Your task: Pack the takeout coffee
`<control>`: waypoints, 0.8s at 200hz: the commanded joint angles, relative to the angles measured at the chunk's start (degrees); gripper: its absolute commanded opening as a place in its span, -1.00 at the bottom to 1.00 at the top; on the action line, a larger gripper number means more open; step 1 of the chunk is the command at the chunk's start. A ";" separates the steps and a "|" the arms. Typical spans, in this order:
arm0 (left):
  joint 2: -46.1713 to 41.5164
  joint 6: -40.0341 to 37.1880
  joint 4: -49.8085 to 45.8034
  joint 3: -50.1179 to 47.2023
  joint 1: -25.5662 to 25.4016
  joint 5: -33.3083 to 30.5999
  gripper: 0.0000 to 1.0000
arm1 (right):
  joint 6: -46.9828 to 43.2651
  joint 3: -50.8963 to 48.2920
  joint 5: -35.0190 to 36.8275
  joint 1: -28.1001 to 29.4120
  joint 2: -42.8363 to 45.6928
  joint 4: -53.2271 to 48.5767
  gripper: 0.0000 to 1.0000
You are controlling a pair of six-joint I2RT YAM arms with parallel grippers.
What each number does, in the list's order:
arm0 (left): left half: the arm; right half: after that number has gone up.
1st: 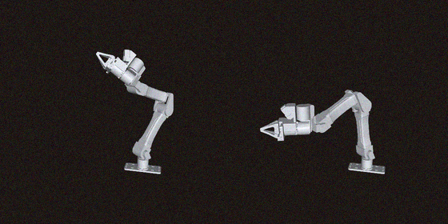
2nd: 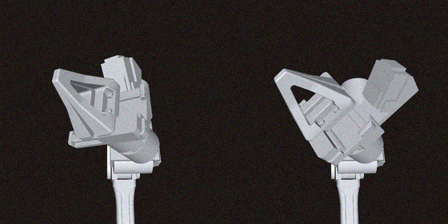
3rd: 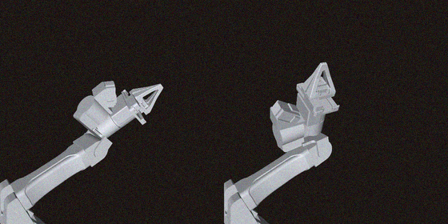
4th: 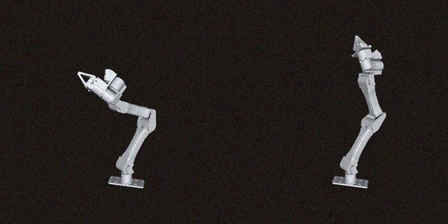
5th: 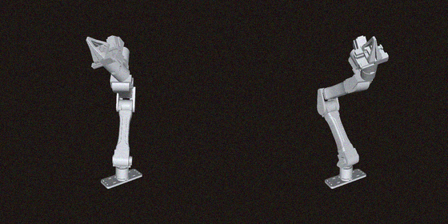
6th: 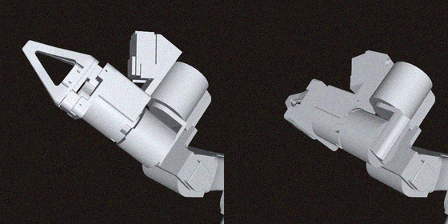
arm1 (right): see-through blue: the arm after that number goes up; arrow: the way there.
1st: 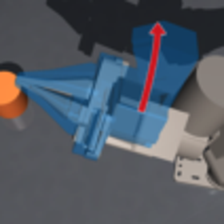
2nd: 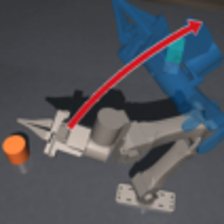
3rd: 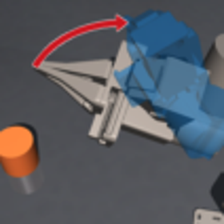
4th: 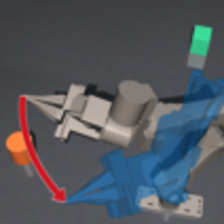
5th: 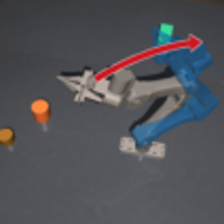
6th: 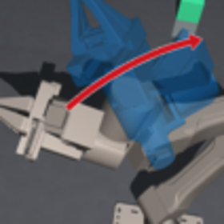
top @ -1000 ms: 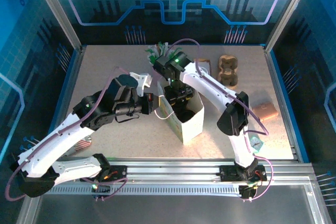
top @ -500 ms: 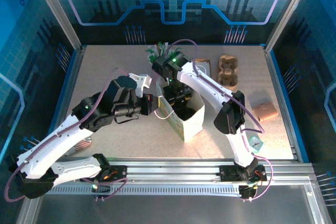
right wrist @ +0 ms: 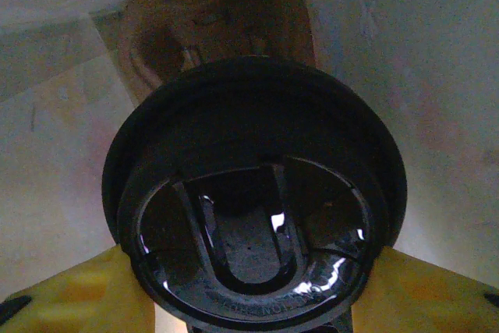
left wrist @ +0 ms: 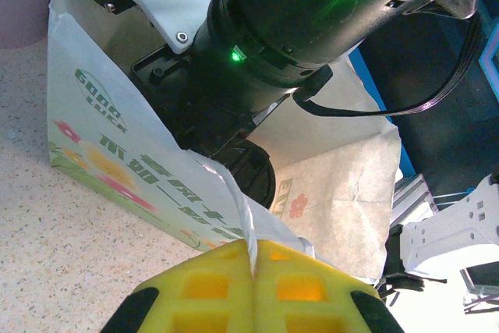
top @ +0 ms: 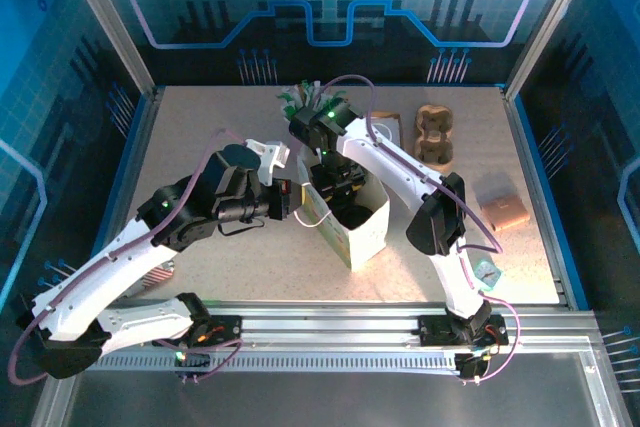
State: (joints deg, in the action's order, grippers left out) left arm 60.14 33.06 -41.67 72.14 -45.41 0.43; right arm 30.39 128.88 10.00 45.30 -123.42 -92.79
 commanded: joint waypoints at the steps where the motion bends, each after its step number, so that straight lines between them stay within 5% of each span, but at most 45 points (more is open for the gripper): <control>1: -0.86 -0.63 0.96 -0.28 -0.46 1.68 -1.00 | -0.46 1.11 -0.09 -0.15 -1.48 -1.20 -0.02; 160: -0.22 -0.42 1.35 -0.95 -1.42 2.04 -1.00 | -1.47 1.37 -0.72 0.61 -1.83 -0.11 -0.03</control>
State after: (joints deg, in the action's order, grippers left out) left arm 60.18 33.06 -41.63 71.75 -46.15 1.10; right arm 29.54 128.92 10.00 45.36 -123.57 -92.73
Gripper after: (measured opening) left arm 0.053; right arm 0.556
